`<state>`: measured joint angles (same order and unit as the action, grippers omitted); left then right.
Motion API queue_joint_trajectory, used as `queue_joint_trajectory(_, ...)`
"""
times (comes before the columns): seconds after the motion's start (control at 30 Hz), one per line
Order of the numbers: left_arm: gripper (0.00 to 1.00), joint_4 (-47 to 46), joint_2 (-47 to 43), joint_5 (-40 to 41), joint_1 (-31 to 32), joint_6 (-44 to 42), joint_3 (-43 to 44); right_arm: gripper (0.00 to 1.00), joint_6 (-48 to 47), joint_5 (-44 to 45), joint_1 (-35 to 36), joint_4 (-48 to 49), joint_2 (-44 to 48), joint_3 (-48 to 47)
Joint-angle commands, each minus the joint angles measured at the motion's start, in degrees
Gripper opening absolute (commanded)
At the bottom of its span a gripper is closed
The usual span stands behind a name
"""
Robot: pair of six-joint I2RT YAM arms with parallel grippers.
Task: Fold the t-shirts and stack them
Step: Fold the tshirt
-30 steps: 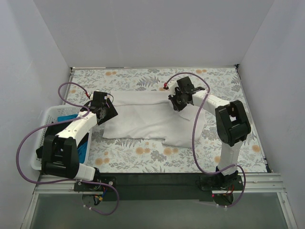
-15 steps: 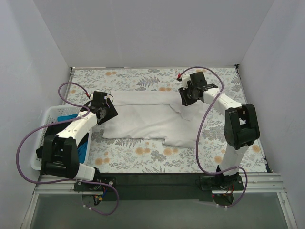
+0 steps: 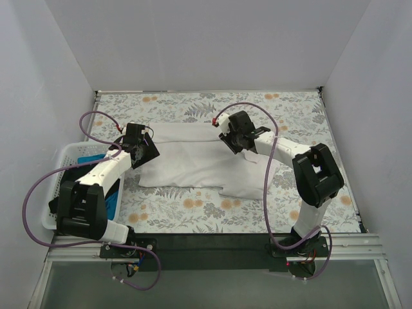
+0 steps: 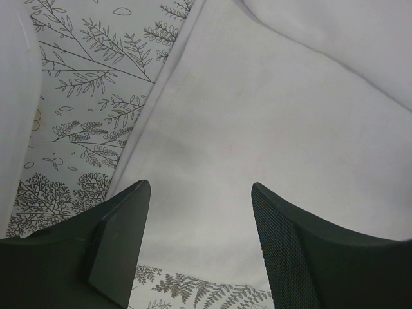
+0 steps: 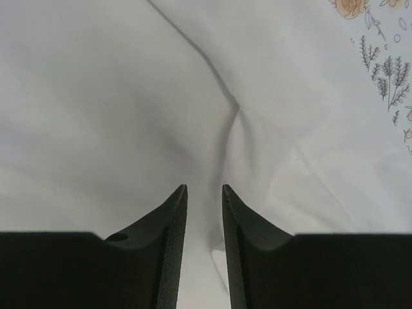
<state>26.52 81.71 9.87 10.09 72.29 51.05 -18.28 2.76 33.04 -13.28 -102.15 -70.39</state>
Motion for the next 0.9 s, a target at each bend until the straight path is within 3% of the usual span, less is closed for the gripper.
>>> queue_joint_trajectory(0.0, 0.63, -0.7, -0.5, 0.1, 0.1, -0.7, 0.3, 0.35, -2.1, 2.2, -0.2, 1.9, -3.1, -2.6)
queue_joint_trajectory(0.47, 0.63, -0.7, -0.1, -0.2, 0.0, -0.7, 0.5, 0.33, -4.5, 8.4, -0.5, 1.6, -11.5, -9.0)
queue_joint_trajectory(0.87, 0.63, -0.7, -0.1, -0.5, 0.1, -0.7, 0.4, 0.32, -2.5, 2.8, -1.1, 1.5, -10.0, -6.9)
